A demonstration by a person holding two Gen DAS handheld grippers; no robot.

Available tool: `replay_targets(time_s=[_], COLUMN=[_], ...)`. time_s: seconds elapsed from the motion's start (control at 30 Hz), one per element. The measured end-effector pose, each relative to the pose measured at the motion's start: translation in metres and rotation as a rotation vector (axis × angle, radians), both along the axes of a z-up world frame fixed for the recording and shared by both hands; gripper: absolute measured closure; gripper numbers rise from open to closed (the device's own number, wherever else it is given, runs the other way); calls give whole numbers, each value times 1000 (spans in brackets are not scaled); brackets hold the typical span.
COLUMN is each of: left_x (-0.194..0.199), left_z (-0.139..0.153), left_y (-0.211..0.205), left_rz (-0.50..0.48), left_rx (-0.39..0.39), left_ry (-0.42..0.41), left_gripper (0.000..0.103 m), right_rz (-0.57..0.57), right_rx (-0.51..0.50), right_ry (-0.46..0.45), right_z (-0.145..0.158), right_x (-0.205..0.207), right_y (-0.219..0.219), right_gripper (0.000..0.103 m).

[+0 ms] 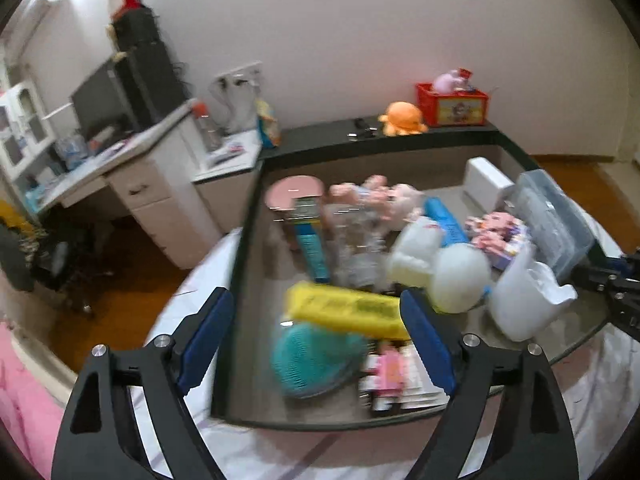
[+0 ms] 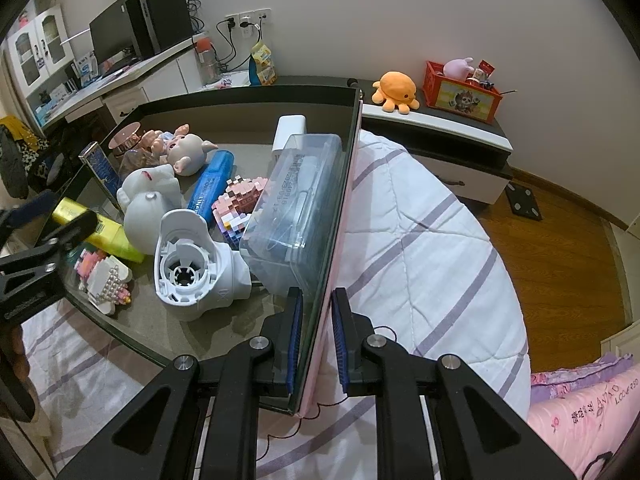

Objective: Organize rigid objects

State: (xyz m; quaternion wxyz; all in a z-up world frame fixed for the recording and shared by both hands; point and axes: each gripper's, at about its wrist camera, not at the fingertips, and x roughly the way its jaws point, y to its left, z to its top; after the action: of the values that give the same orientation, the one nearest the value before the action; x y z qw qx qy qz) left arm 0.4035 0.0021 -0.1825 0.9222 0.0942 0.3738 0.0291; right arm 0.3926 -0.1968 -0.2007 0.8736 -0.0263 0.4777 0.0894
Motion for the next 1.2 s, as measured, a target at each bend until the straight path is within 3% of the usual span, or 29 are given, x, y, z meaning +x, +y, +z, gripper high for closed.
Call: replay_targets(time_s=[0.13, 0.23, 0.53, 0.8, 1.07, 1.1, 1.2], left_x=[-3, -10, -27, -31, -27, -27, -26], left_z=[3, 4, 14, 28, 36, 37, 40], left_y=[17, 15, -1, -6, 3, 4, 7], left_rz=[56, -12, -104, -120, -96, -93, -89], left_rx=[-20, -82, -155, -145, -153, -156, -162], left_ry=[-1, -4, -78, -120, -110, -107, -101], left_gripper=[11, 9, 1, 0, 0, 0, 0], right_rz=[-6, -12, -22, -27, 15, 21, 39], right_rx=[9, 12, -38, -61, -57, -54, -49], right_ry=[2, -1, -20, -36, -160, -168, -197], right_z=[-1, -1, 5, 12, 56, 58, 65], right_x=[-1, -1, -8, -12, -25, -25, -28], right_y=[-1, -2, 5, 8, 29, 31, 43], right_gripper=[87, 86, 86, 86, 85, 81, 55])
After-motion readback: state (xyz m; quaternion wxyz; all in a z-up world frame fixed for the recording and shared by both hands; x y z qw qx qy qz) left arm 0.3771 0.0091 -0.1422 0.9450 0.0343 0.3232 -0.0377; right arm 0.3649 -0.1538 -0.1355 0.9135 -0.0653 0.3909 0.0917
